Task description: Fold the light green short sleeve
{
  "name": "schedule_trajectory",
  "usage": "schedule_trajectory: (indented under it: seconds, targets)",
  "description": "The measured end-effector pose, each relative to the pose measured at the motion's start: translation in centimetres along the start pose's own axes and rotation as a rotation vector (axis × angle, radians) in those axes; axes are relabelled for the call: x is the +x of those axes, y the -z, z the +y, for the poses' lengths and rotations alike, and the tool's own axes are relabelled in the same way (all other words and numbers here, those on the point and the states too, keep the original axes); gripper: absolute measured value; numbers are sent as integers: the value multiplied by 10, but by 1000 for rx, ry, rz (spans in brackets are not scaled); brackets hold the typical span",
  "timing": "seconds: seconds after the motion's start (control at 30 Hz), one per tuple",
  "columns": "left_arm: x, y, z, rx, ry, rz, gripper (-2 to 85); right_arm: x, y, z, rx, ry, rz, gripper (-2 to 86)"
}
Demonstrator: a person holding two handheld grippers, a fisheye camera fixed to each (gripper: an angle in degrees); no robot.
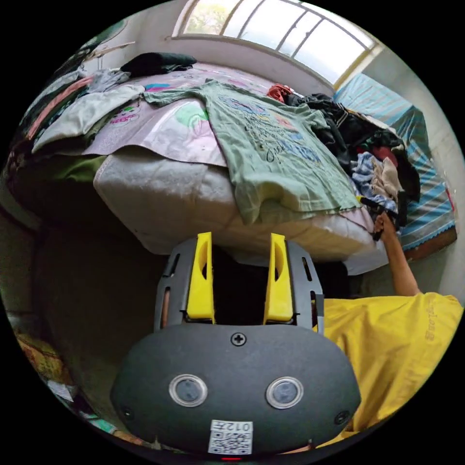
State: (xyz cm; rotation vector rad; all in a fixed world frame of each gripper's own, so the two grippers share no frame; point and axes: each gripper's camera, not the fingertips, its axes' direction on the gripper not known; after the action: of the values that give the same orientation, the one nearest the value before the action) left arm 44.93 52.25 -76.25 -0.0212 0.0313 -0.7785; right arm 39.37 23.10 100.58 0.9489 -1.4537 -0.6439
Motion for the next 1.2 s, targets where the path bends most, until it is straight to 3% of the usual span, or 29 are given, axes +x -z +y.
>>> schedule_trajectory:
  seconds: [0.13, 0.37, 0.57, 0.77, 1.2]
  targets:
    - [53, 7, 10, 90, -75, -326, 126, 12, 27, -5, 8, -64, -108, 11]
    - [105, 2, 19, 93, -221, -397, 103, 7, 58, -13, 8, -82, -141, 8]
    - [119, 5, 25, 158, -247, -547, 21, 5, 74, -12, 13, -92, -164, 8]
    - [99, 42, 34, 123, -286, -344, 1, 17, 107, 7, 98, -136, -260, 10]
    - [3, 26, 41, 118, -206, -58, -1, 1, 63, 47, 2, -149, -242, 65]
